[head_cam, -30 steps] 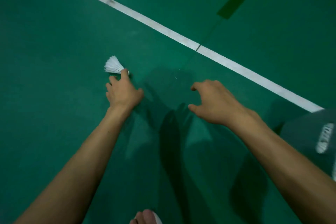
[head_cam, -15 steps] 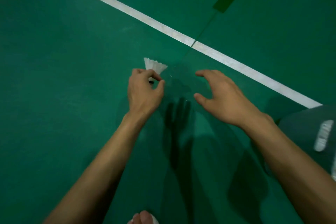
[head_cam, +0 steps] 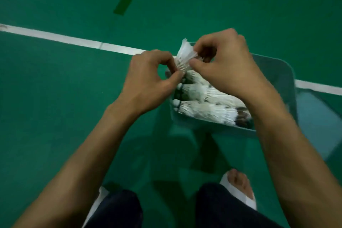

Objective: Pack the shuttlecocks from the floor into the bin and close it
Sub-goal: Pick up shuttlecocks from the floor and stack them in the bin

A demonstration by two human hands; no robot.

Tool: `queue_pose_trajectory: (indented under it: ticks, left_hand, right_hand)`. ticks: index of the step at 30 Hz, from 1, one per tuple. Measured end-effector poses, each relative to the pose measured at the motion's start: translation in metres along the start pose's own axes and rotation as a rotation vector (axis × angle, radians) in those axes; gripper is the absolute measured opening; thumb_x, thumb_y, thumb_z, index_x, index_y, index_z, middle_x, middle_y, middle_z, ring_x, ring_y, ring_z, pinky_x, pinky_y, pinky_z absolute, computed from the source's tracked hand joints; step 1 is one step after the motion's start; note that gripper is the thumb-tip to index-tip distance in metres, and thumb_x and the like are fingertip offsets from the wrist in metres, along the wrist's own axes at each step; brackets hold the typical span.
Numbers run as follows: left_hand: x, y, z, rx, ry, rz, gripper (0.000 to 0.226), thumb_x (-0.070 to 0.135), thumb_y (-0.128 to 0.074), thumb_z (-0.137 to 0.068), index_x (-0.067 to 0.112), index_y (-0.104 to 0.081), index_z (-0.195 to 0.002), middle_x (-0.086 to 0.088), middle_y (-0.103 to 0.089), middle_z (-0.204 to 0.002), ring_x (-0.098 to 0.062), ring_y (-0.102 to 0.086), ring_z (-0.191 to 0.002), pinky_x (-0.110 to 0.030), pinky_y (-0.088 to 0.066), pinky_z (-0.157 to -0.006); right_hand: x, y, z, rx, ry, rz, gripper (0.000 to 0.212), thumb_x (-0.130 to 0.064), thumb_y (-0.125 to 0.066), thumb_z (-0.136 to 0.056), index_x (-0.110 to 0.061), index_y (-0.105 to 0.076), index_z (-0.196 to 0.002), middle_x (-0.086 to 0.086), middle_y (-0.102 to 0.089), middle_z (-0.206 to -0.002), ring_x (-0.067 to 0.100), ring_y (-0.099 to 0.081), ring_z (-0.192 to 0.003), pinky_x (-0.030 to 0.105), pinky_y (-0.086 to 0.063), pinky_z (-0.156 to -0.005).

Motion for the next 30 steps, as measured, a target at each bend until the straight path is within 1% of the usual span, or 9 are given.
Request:
queue_pose_trajectory:
  ticks: [3,7,10,13,15,21,23,26,30]
  left_hand:
    - [0.029,-0.046,-0.011,-0.14,-0.073,-0.017,0.018,0.039,-0.067,-0.08,0.023,-0.071,-0.086,0.003,-0.071,-0.092,-0.018,-0.066,-0.093,-0.039,-0.053,-0.084]
    - [0.044,-0.112,-0.03,-0.394,-0.116,-0.128,0.012,0.033,-0.075,-0.079,0.031,-0.068,-0.089,0.01,-0.069,-0.092,-0.017,-0.065,-0.091,-0.04,-0.055,-0.081]
    - [0.05,-0.154,-0.038,-0.609,-0.132,-0.238,0.022,0.033,-0.082,-0.075,0.033,-0.067,-0.091,0.013,-0.069,-0.093,-0.015,-0.064,-0.089,-0.04,-0.056,-0.078]
    - [0.055,-0.181,-0.043,-0.754,-0.149,-0.302,0.033,0.036,-0.089,-0.07,0.034,-0.067,-0.094,0.013,-0.068,-0.095,-0.016,-0.062,-0.092,-0.037,-0.054,-0.078]
    - [0.055,-0.192,-0.045,-0.778,-0.167,-0.354,0.04,0.037,-0.092,-0.067,0.033,-0.066,-0.098,0.009,-0.069,-0.102,-0.019,-0.062,-0.097,-0.036,-0.052,-0.078]
    - [0.051,-0.213,-0.043,-0.838,-0.18,-0.451,0.05,0.043,-0.095,-0.06,0.034,-0.062,-0.097,0.005,-0.069,-0.105,-0.022,-0.065,-0.094,-0.033,-0.044,-0.068]
    - [0.05,-0.216,-0.041,-0.818,-0.19,-0.465,0.05,0.045,-0.095,-0.061,0.033,-0.064,-0.098,0.006,-0.07,-0.105,-0.022,-0.066,-0.095,-0.033,-0.045,-0.068]
    - [0.049,-0.22,-0.038,-0.766,-0.211,-0.481,0.043,0.041,-0.092,-0.066,0.031,-0.067,-0.101,0.005,-0.071,-0.104,-0.021,-0.066,-0.095,-0.031,-0.043,-0.069]
    - [0.051,-0.226,-0.034,-0.741,-0.225,-0.523,0.032,0.034,-0.086,-0.075,0.03,-0.068,-0.1,0.003,-0.071,-0.101,-0.022,-0.066,-0.094,-0.031,-0.043,-0.068]
  right_hand:
    - [0.065,0.043,0.033,0.082,-0.254,0.074,0.006,-0.018,-0.076,-0.08,-0.02,-0.072,-0.077,-0.009,-0.07,-0.071,0.016,-0.069,-0.074,0.031,-0.057,-0.077]
    - [0.13,0.055,0.063,0.01,-0.569,0.261,0.007,-0.017,-0.073,-0.076,-0.02,-0.067,-0.075,0.012,-0.074,-0.088,0.033,-0.07,-0.089,0.038,-0.058,-0.085]
    - [0.147,0.042,0.073,-0.107,-0.669,0.406,0.013,-0.012,-0.068,-0.073,-0.009,-0.056,-0.075,0.014,-0.053,-0.073,0.037,-0.058,-0.079,0.034,-0.048,-0.071]
    - [0.15,0.027,0.076,-0.183,-0.709,0.466,0.024,-0.011,-0.069,-0.082,-0.014,-0.046,-0.088,0.009,-0.039,-0.079,0.034,-0.046,-0.083,0.035,-0.04,-0.072]
    - [0.156,0.018,0.073,-0.22,-0.733,0.423,0.019,-0.012,-0.067,-0.085,-0.012,-0.052,-0.097,0.017,-0.05,-0.094,0.038,-0.052,-0.09,0.036,-0.045,-0.077]
    - [0.183,0.006,0.071,-0.235,-0.9,0.069,0.002,-0.009,-0.059,-0.084,-0.009,-0.058,-0.082,0.016,-0.067,-0.096,0.031,-0.067,-0.09,0.031,-0.054,-0.08]
    - [0.192,0.001,0.068,-0.258,-0.927,-0.015,0.014,-0.006,-0.058,-0.086,-0.012,-0.052,-0.075,0.018,-0.07,-0.094,0.031,-0.072,-0.088,0.034,-0.057,-0.078]
    - [0.201,-0.005,0.065,-0.327,-0.936,-0.026,0.013,0.002,-0.063,-0.086,-0.008,-0.055,-0.083,0.021,-0.069,-0.099,0.035,-0.074,-0.088,0.044,-0.063,-0.079]
    - [0.196,-0.006,0.062,-0.386,-0.84,0.145,0.017,0.002,-0.062,-0.088,-0.008,-0.052,-0.097,0.02,-0.066,-0.109,0.036,-0.07,-0.095,0.035,-0.06,-0.072]
Point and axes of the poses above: each hand's wrist, its own z-axis away from the middle knuckle, its own y-axis out of the back of the hand, x = y × z, the point moved 1 cm from there along -z, towards the middle knuckle
